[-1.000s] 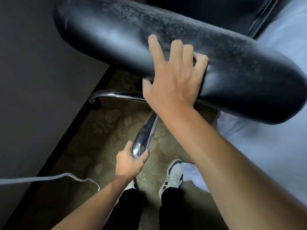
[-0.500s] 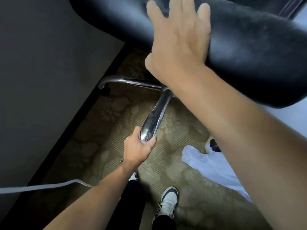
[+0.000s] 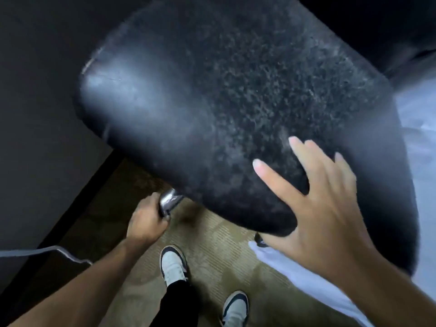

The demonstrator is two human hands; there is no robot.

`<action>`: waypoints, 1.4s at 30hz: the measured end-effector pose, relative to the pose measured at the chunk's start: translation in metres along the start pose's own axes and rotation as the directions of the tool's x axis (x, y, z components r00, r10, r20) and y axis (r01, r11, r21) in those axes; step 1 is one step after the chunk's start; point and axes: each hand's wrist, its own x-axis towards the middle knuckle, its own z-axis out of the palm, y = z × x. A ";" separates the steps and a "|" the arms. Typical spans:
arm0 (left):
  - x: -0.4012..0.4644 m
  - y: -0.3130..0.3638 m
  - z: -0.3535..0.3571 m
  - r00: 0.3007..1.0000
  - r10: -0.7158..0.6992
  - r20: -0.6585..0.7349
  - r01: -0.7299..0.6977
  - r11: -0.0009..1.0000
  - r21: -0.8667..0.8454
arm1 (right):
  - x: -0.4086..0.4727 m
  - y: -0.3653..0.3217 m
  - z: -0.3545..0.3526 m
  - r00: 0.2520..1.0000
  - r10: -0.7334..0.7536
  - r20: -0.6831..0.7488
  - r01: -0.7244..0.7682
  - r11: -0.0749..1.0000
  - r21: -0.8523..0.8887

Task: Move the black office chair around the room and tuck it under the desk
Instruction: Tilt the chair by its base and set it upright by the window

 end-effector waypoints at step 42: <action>-0.288 0.379 -0.414 0.775 0.527 -0.348 -0.607 0.774 -0.180 | 0.039 0.062 -0.425 0.863 0.433 -0.260 -0.365 0.890 0.272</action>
